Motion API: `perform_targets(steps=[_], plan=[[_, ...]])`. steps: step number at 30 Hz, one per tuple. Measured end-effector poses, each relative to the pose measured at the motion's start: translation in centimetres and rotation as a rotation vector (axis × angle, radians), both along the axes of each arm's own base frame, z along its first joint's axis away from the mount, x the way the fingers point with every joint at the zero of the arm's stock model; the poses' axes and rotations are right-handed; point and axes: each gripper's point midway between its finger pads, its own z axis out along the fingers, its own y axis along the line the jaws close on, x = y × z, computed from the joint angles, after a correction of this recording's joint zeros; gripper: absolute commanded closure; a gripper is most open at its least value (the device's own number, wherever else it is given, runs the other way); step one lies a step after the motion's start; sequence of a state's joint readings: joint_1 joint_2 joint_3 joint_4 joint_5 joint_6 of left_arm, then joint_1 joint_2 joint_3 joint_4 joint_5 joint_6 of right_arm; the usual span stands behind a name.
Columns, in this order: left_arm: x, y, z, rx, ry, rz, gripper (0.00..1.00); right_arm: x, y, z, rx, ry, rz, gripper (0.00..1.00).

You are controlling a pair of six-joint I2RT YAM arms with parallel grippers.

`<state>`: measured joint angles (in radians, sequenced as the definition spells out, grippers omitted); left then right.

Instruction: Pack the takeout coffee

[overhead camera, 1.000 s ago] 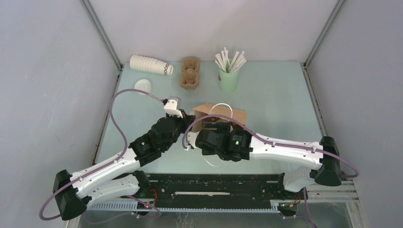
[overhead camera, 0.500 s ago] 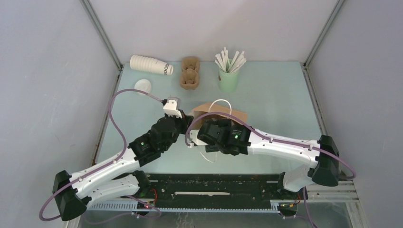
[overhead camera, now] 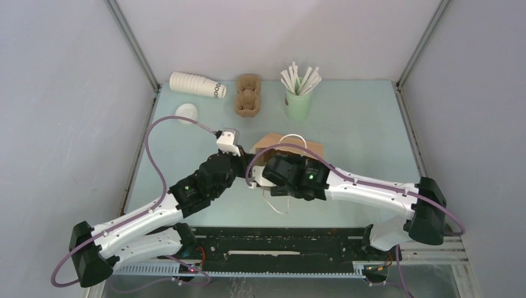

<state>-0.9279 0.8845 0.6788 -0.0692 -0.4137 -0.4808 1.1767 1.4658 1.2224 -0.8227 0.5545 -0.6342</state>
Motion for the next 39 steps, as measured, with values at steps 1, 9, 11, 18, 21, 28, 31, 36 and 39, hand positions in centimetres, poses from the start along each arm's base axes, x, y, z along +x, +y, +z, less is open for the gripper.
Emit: perform_targets(steps=[1,9,11,18,21,28,31,36,39], plan=[[0.0,-0.1,-0.1,0.003,0.002,-0.004,1.00,-0.1,0.1,-0.1,0.021,0.002,0.004,0.52],[-0.6,-0.9,-0.3,0.037,0.017,-0.038,1.00,0.4,-0.7,-0.1,0.058,-0.064,0.034,0.53],[-0.7,-0.8,-0.5,0.050,0.019,-0.043,1.00,0.8,-0.8,0.1,0.065,-0.082,0.020,0.52],[-1.3,-0.1,-1.0,0.103,0.024,-0.056,1.00,0.9,-0.8,0.1,0.069,-0.074,0.027,0.49],[-1.5,0.1,-1.0,0.124,0.026,-0.063,1.00,0.4,-0.7,-0.1,0.084,-0.028,0.061,0.51],[-1.2,0.2,-0.4,0.183,0.017,-0.070,1.00,0.8,-1.7,-0.6,0.120,0.048,0.040,0.54],[-1.0,0.1,0.8,0.201,0.005,-0.075,1.00,1.2,-2.2,-0.3,0.125,0.034,0.014,0.54],[-0.9,0.0,2.6,0.204,-0.023,-0.083,1.00,1.5,-2.5,-0.1,0.153,0.035,-0.013,0.53],[-1.0,0.0,2.3,0.213,-0.015,-0.093,1.00,1.8,-2.3,0.1,0.187,0.037,-0.018,0.52]])
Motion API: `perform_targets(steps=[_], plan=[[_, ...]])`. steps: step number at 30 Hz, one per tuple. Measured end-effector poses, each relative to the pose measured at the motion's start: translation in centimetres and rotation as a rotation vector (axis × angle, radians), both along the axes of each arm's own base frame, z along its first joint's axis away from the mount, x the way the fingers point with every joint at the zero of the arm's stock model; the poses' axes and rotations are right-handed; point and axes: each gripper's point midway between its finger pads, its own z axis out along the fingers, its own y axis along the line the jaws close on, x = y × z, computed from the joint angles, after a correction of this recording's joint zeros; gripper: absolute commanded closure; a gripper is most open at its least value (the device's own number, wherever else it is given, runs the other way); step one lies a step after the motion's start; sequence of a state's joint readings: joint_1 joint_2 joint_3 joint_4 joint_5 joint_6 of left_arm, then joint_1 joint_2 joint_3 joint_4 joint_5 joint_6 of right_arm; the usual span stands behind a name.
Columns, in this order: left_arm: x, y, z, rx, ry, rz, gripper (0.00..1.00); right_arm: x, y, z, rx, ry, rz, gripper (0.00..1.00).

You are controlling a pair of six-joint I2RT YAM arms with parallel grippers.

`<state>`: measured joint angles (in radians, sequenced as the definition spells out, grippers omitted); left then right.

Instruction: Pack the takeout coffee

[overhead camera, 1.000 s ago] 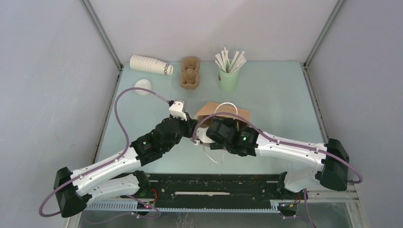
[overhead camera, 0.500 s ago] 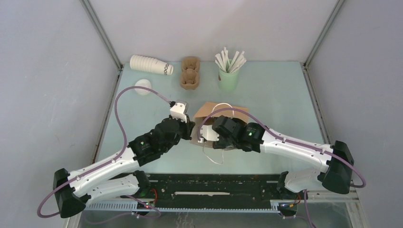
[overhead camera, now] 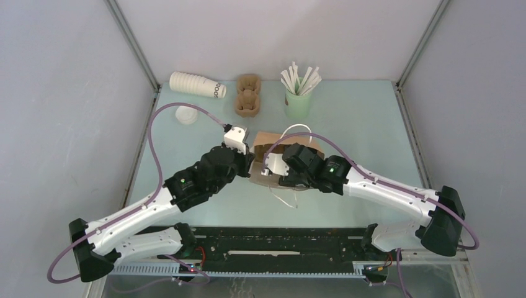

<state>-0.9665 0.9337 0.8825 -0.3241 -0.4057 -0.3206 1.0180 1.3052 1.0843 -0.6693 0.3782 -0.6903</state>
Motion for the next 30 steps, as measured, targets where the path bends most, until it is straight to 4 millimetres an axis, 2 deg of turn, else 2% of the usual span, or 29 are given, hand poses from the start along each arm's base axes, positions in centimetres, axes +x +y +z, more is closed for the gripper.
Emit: perform_targets(steps=[7,13,24,30], plan=[[-0.4,-0.5,-0.2,-0.006,0.013,-0.034,1.00,1.5,1.1,0.8,0.106,-0.007,-0.007,0.53],[-1.0,-1.0,-1.0,-0.012,0.031,-0.053,1.00,2.4,0.7,0.7,0.138,0.012,-0.015,0.52],[-1.2,-1.2,-1.3,-0.023,0.033,-0.058,1.00,2.9,0.6,-0.8,0.067,0.025,0.001,0.53],[-1.3,-1.2,-1.4,-0.020,0.034,-0.059,1.00,3.2,0.8,-0.7,0.080,0.015,-0.002,0.53]])
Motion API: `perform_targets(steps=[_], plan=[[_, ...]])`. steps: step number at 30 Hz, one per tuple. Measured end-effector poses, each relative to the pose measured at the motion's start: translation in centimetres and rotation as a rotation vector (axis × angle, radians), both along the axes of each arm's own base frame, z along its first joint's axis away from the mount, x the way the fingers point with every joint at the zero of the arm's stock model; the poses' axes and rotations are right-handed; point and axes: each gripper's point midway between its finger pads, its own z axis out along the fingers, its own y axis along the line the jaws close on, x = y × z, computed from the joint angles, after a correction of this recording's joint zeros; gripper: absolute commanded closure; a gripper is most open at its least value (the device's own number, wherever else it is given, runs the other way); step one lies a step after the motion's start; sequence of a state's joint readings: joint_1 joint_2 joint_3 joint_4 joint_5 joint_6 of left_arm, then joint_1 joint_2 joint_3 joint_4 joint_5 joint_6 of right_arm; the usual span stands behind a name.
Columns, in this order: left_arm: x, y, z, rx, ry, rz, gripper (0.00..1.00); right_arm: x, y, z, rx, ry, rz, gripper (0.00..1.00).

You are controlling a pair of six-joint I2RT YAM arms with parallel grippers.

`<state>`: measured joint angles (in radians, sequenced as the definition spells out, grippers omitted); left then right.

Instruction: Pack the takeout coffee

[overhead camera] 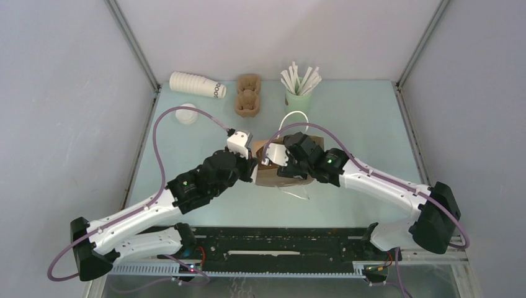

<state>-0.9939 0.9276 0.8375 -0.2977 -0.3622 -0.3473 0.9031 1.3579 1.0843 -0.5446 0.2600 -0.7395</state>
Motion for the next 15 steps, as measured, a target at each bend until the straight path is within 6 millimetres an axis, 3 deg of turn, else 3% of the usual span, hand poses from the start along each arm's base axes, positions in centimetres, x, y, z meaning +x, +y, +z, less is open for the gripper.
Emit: perform_targets(steps=[15], plan=[[-0.04,0.11,-0.22,0.009,0.005,0.001,1.00,0.73,-0.36,-0.25,-0.024,-0.013,-0.007,0.54]])
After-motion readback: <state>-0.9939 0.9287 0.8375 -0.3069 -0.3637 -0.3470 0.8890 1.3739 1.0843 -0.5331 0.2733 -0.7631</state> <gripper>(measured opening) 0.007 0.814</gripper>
